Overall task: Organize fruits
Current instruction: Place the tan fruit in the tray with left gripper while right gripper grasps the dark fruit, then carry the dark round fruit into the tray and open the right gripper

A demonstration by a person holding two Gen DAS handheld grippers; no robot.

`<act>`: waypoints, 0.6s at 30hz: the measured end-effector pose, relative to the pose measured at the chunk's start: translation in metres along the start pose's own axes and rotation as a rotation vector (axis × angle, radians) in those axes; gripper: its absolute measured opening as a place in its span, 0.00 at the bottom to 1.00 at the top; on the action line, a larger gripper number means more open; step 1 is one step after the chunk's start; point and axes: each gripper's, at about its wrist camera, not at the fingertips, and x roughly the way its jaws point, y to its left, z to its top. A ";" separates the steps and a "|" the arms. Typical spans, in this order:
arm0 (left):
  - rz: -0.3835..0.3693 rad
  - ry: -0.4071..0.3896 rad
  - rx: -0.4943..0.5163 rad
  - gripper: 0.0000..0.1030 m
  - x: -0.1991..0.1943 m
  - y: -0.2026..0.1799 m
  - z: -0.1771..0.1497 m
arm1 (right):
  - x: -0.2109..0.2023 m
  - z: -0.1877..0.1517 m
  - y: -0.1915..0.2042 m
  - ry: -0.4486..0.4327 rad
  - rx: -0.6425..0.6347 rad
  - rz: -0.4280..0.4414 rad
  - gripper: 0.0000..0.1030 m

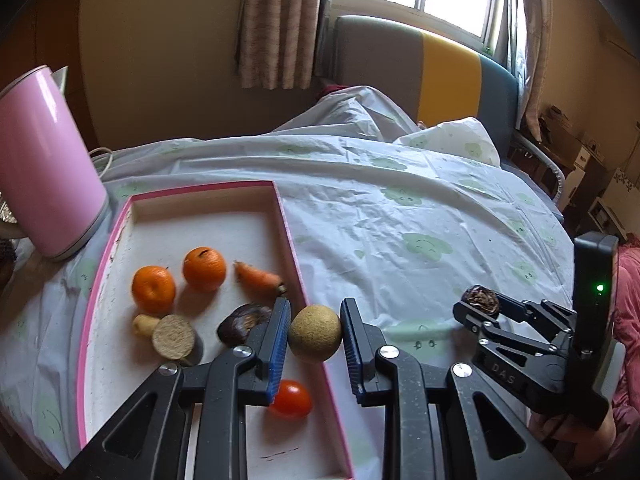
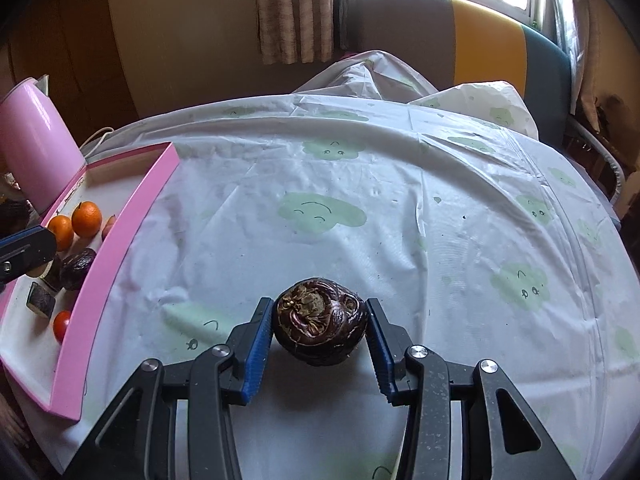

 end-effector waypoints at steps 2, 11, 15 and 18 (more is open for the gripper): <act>0.010 -0.002 -0.016 0.25 -0.002 0.008 -0.003 | -0.004 -0.001 0.005 -0.005 -0.012 0.003 0.44; 0.083 -0.011 -0.108 0.25 -0.008 0.050 -0.012 | -0.012 0.000 0.033 -0.013 -0.064 0.035 0.44; 0.121 -0.008 -0.158 0.25 -0.007 0.068 -0.016 | -0.014 0.002 0.048 -0.017 -0.101 0.054 0.44; 0.148 -0.018 -0.182 0.27 -0.009 0.077 -0.017 | -0.016 0.004 0.059 -0.019 -0.119 0.080 0.44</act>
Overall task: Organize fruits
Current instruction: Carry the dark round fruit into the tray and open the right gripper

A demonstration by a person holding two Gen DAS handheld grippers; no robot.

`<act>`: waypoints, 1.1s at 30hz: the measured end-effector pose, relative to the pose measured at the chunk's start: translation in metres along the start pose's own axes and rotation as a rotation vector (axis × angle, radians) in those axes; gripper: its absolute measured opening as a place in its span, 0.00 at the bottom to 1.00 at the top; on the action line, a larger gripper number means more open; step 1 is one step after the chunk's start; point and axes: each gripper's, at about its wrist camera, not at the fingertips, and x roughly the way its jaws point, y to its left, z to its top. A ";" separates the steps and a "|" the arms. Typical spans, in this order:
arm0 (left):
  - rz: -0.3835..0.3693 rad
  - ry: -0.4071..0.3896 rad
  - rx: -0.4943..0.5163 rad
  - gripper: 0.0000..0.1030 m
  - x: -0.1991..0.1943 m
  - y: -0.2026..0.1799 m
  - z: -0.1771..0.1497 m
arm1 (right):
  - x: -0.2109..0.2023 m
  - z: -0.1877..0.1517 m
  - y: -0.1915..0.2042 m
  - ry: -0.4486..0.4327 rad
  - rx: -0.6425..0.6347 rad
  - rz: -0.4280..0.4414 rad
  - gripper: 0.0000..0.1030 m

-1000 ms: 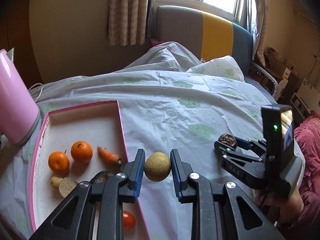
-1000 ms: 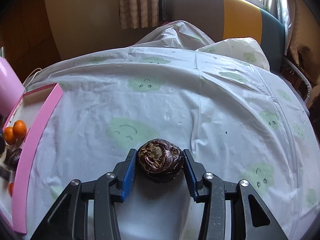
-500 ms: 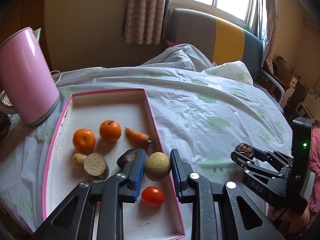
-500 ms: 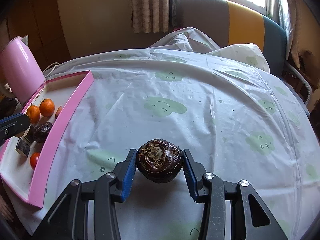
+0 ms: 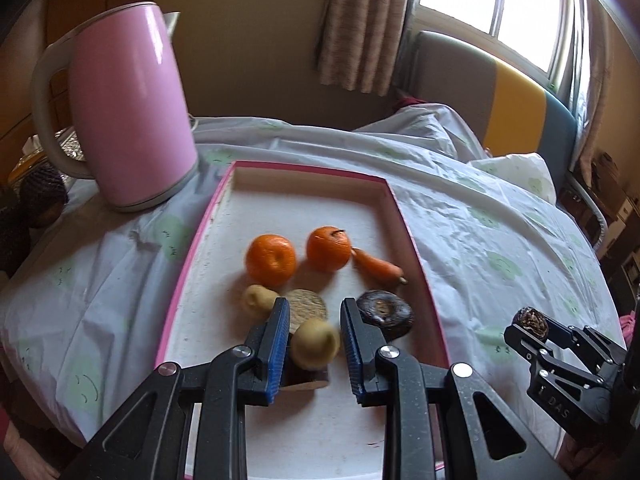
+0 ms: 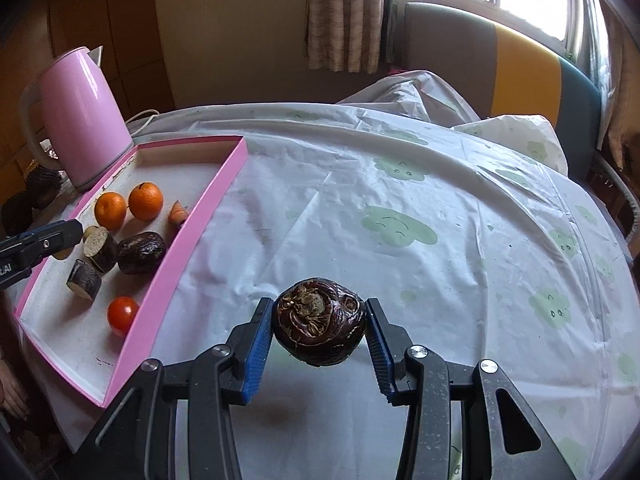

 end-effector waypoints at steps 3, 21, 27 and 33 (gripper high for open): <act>0.013 -0.009 -0.015 0.30 -0.003 0.006 0.001 | -0.001 0.005 0.013 -0.008 -0.028 0.027 0.44; 0.027 -0.060 -0.044 0.32 -0.023 0.021 0.002 | 0.006 0.049 0.091 -0.036 -0.153 0.239 0.44; 0.027 -0.068 -0.037 0.32 -0.028 0.022 0.002 | 0.030 0.069 0.106 -0.005 -0.137 0.266 0.44; 0.037 -0.072 -0.035 0.32 -0.030 0.023 0.002 | 0.047 0.075 0.117 0.026 -0.140 0.271 0.48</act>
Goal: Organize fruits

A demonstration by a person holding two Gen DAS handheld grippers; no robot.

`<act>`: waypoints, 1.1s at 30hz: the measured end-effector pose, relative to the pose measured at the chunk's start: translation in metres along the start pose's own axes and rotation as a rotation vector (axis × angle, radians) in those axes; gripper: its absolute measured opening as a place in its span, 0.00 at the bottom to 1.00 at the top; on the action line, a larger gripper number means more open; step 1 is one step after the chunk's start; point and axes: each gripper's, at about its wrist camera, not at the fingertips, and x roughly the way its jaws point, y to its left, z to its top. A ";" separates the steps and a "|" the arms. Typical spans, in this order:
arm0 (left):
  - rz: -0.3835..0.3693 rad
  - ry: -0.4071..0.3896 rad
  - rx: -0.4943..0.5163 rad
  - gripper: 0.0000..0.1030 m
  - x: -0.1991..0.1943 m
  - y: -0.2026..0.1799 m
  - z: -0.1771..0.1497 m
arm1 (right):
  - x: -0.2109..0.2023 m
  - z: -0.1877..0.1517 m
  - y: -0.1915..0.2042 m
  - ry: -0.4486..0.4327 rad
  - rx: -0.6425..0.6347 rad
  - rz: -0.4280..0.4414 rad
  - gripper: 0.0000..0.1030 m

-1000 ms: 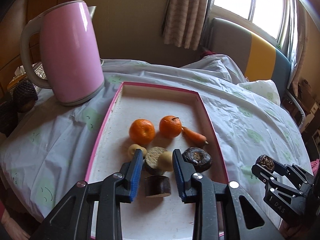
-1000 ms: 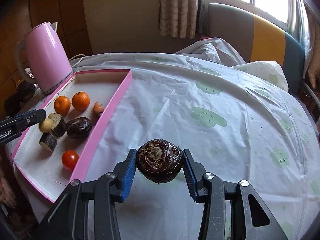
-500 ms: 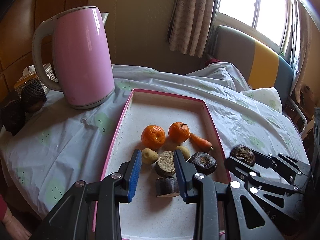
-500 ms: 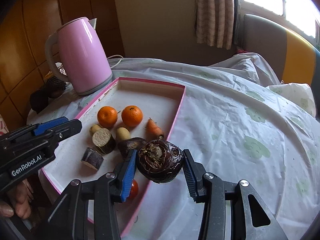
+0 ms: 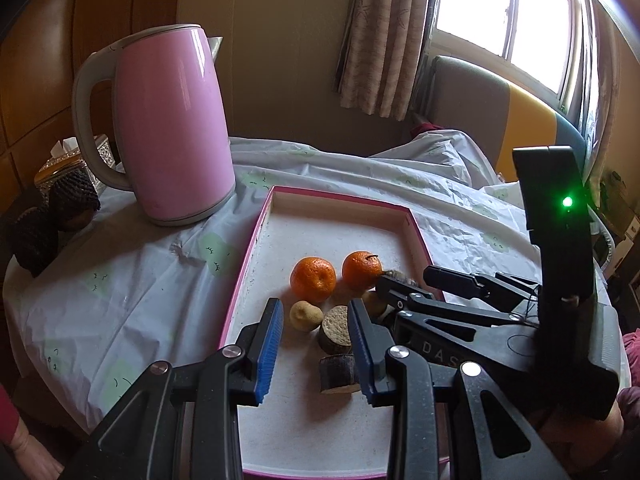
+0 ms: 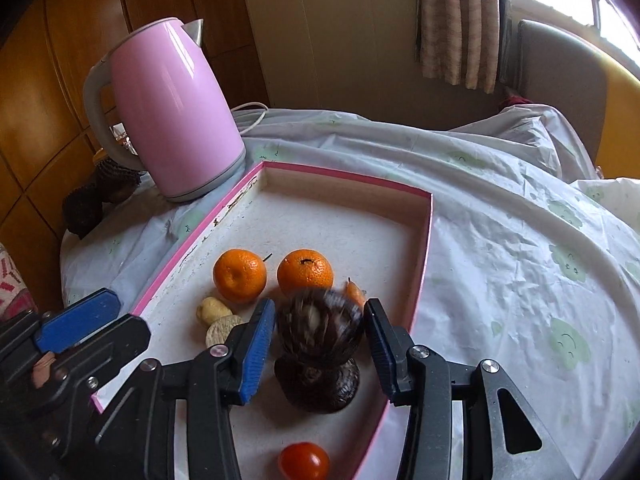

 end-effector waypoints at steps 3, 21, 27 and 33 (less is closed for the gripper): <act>0.017 -0.004 -0.001 0.32 0.000 0.001 0.000 | -0.006 -0.004 0.002 -0.014 0.002 0.008 0.56; 0.028 -0.008 0.019 0.50 -0.010 -0.008 -0.009 | -0.071 -0.044 -0.006 -0.152 0.087 -0.218 0.81; 0.101 -0.052 0.043 0.61 -0.018 -0.015 -0.014 | -0.078 -0.058 -0.010 -0.153 0.118 -0.255 0.83; 0.104 -0.068 0.022 0.62 -0.023 -0.012 -0.014 | -0.084 -0.069 -0.014 -0.150 0.155 -0.253 0.84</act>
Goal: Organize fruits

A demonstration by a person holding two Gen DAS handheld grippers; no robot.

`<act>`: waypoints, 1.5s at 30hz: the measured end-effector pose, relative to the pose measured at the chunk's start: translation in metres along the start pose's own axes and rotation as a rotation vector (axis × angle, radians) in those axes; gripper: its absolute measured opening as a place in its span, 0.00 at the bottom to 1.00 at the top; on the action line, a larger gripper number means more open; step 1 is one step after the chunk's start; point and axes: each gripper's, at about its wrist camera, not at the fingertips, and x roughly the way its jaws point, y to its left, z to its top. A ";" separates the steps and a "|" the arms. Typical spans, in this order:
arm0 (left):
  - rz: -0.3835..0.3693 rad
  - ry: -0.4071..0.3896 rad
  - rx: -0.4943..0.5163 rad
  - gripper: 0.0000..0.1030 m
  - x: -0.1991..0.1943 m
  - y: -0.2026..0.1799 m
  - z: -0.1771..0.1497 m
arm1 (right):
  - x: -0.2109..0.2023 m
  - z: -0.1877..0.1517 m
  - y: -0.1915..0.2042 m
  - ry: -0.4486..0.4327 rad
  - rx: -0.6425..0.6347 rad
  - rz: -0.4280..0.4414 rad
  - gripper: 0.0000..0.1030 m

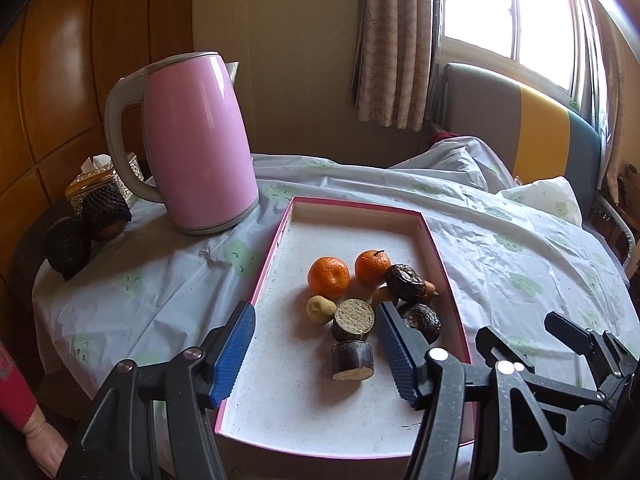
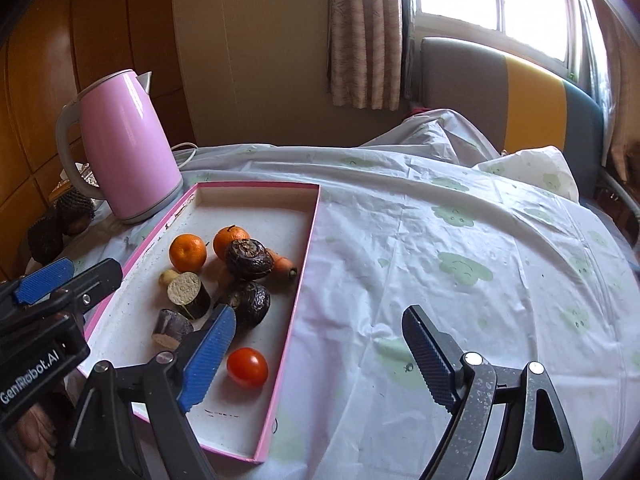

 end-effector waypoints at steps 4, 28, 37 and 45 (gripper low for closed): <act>-0.019 -0.018 -0.013 0.61 -0.004 0.002 0.000 | -0.002 -0.001 0.000 -0.005 0.001 0.003 0.85; -0.049 -0.023 -0.011 0.61 -0.008 0.001 -0.001 | 0.001 -0.005 0.005 0.011 -0.005 0.010 0.85; -0.052 -0.025 -0.013 0.61 -0.008 0.001 0.000 | 0.002 -0.005 0.006 0.012 -0.007 0.010 0.86; -0.061 -0.012 -0.020 0.61 -0.006 0.003 0.000 | 0.003 -0.005 0.007 0.016 -0.014 0.010 0.86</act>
